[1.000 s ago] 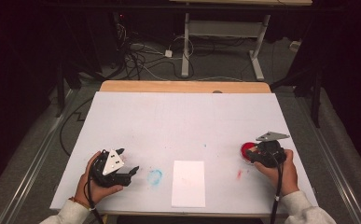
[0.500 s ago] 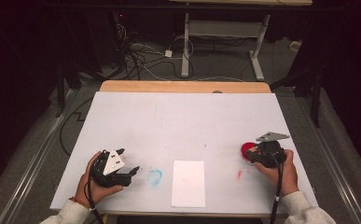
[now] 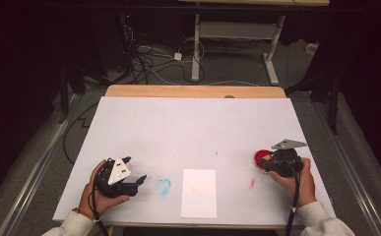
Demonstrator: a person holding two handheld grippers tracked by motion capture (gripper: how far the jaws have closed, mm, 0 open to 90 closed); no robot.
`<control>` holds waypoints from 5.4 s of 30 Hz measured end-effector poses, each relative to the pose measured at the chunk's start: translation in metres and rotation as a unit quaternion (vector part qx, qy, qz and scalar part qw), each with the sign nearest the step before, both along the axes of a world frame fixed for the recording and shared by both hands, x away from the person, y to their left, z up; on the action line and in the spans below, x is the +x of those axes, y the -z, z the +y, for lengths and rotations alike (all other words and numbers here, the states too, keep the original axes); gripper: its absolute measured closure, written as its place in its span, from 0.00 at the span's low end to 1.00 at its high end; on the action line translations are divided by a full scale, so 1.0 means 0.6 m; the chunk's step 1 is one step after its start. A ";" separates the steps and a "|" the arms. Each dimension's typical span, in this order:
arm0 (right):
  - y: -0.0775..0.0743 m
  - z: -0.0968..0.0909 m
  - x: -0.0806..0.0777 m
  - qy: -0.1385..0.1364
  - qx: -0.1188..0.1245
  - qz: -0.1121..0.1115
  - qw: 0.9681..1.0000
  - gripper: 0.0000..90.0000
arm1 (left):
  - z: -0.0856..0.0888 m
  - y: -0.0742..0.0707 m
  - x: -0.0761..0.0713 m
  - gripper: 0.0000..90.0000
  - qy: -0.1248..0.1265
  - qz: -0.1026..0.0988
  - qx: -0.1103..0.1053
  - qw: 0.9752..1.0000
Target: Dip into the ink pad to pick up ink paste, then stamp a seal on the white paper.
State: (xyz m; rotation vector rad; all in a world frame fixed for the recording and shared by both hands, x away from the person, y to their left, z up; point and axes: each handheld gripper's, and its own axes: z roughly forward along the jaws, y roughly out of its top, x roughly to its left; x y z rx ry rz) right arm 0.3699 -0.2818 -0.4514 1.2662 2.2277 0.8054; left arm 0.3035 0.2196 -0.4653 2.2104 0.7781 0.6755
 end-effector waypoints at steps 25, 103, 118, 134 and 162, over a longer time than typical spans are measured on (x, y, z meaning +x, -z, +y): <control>-0.131 -0.008 -0.060 -0.022 0.058 -0.123 0.990 0.62 | -0.002 0.002 0.002 0.23 0.001 0.005 0.004 1.000; 0.007 -0.005 -0.003 -0.002 0.011 0.003 1.000 0.62 | -0.005 -0.001 -0.005 0.23 0.005 -0.005 0.013 1.000; 0.000 -0.004 -0.003 -0.009 0.001 0.004 1.000 0.62 | 0.000 0.005 0.005 0.23 0.003 0.001 0.010 1.000; -0.042 -0.018 -0.021 -0.011 0.015 -0.054 0.998 0.62 | 0.001 0.005 0.006 0.23 0.009 0.001 0.009 1.000; -0.070 -0.007 -0.037 -0.037 0.029 -0.096 0.994 0.62 | 0.001 0.002 -0.003 0.23 -0.002 -0.011 0.016 1.000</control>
